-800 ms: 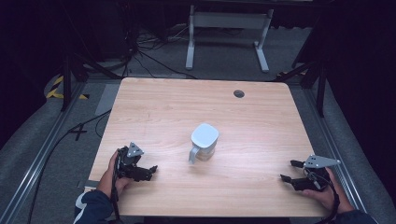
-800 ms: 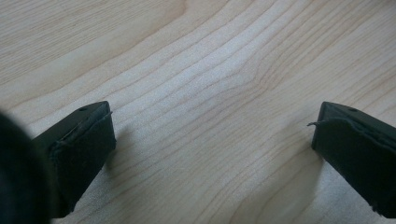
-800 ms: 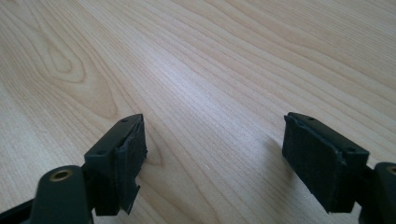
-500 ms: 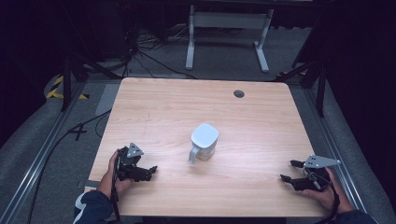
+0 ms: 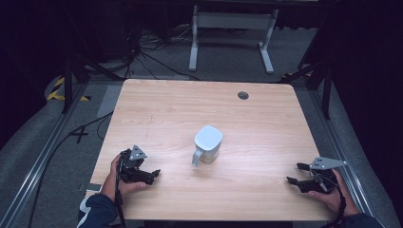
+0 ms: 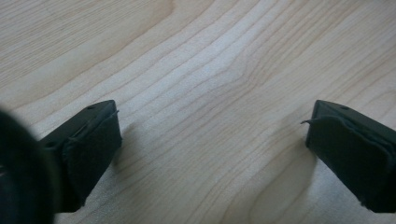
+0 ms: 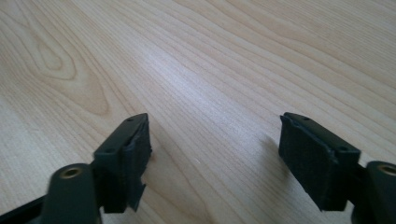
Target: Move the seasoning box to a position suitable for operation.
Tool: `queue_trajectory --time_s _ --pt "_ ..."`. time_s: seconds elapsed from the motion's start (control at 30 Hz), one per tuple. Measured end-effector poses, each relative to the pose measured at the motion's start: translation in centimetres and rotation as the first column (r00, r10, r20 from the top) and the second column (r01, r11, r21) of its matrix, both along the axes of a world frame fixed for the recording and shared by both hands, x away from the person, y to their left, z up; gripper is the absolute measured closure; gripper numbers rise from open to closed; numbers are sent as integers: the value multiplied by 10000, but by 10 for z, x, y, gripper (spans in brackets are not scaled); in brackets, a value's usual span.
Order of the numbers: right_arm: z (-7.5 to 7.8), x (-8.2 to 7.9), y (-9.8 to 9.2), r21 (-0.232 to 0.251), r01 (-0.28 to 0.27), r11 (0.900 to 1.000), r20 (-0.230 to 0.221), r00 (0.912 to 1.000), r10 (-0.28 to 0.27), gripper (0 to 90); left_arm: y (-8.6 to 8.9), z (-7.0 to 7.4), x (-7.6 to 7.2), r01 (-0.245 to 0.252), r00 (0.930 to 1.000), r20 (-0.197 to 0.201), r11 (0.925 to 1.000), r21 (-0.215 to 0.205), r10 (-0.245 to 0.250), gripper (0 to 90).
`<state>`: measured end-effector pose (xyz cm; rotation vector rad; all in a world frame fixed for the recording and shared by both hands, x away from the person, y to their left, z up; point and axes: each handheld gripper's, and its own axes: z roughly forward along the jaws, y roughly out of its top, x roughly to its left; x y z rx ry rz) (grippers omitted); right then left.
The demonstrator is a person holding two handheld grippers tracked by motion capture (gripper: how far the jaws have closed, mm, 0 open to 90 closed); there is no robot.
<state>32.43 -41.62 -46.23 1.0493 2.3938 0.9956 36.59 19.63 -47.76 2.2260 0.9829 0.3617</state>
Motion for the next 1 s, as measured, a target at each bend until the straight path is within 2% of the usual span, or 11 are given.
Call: queue_trajectory --time_s 0.03,0.07,0.1,0.13,0.17,0.27,0.5,0.8,0.9,0.97,1.0 --pt "1 0 0 17 -45 10000 -26 10000 45 364 0 2 -1 130 9999 20 9999 -79 -130 95" --pt "1 0 0 17 -45 10000 -26 10000 45 364 0 2 -1 130 9999 20 9999 -79 -130 192" --pt "2 -1 0 -43 -92 9999 17 10000 92 409 1 3 -2 332 9994 113 9991 -281 -329 192" --pt "4 -1 1 17 -121 9999 137 9998 121 420 1 3 -1 454 9990 71 9984 -325 -452 265" --pt "5 -2 1 133 -170 9998 211 9996 167 430 -1 4 -1 380 9992 159 9991 -188 -377 219" --pt "5 -2 1 173 -147 9997 235 9996 143 421 -2 9 -2 482 9985 291 9985 -261 -474 254" --pt "0 1 -2 288 -94 9995 67 9999 92 392 -13 34 -2 685 9887 1375 9956 -638 -592 287" --pt "-2 0 0 183 -145 9997 334 9993 139 332 -38 66 -3 1382 9649 2374 9859 -944 -1125 324" --pt "-3 0 0 257 -70 9996 321 9995 61 322 -51 79 -3 1700 9533 2708 9786 -1161 -1335 336" --pt "-3 0 -1 253 -14 9997 343 9994 5 310 -65 92 -2 2137 9360 3138 9657 -1472 -1593 397" --pt "-3 0 -1 253 -14 9997 343 9994 5 310 -65 92 -2 2137 9360 3138 9657 -1472 -1593 433"
